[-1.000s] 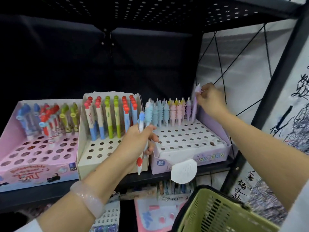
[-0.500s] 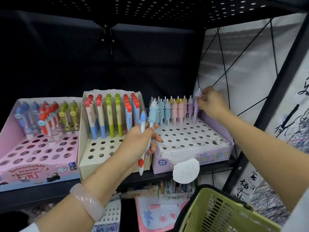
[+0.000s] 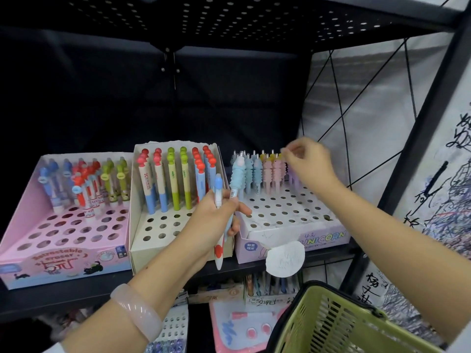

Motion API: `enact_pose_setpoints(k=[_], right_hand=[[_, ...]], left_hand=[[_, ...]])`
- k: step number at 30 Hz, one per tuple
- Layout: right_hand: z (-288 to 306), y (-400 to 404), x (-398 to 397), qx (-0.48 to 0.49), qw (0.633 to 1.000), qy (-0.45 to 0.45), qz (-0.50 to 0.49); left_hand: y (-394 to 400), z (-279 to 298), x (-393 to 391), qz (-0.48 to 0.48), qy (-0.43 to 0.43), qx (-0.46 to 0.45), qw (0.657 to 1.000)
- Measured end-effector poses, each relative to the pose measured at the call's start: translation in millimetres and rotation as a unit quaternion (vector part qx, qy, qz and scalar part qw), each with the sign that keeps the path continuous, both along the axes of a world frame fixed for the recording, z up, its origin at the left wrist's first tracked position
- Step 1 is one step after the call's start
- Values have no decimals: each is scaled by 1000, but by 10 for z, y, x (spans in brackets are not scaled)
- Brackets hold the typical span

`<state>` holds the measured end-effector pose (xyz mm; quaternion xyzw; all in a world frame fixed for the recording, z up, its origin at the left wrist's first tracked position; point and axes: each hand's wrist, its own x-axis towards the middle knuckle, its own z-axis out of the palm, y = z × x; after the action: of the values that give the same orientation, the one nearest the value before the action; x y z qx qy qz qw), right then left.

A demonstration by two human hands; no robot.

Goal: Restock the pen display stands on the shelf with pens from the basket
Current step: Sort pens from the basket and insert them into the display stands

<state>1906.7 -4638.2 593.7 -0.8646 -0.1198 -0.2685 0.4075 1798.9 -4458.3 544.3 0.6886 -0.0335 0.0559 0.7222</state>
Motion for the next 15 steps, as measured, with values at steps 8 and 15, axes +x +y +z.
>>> enact_pose_setpoints(k=[8,15], right_hand=[[35,539,-508,129,923,216,291],[275,473,-425,209,953,107,192]], left_hand=[[-1,76,-105,0,-13,-19,1000],[129,111,-184,7,47,-55,997]])
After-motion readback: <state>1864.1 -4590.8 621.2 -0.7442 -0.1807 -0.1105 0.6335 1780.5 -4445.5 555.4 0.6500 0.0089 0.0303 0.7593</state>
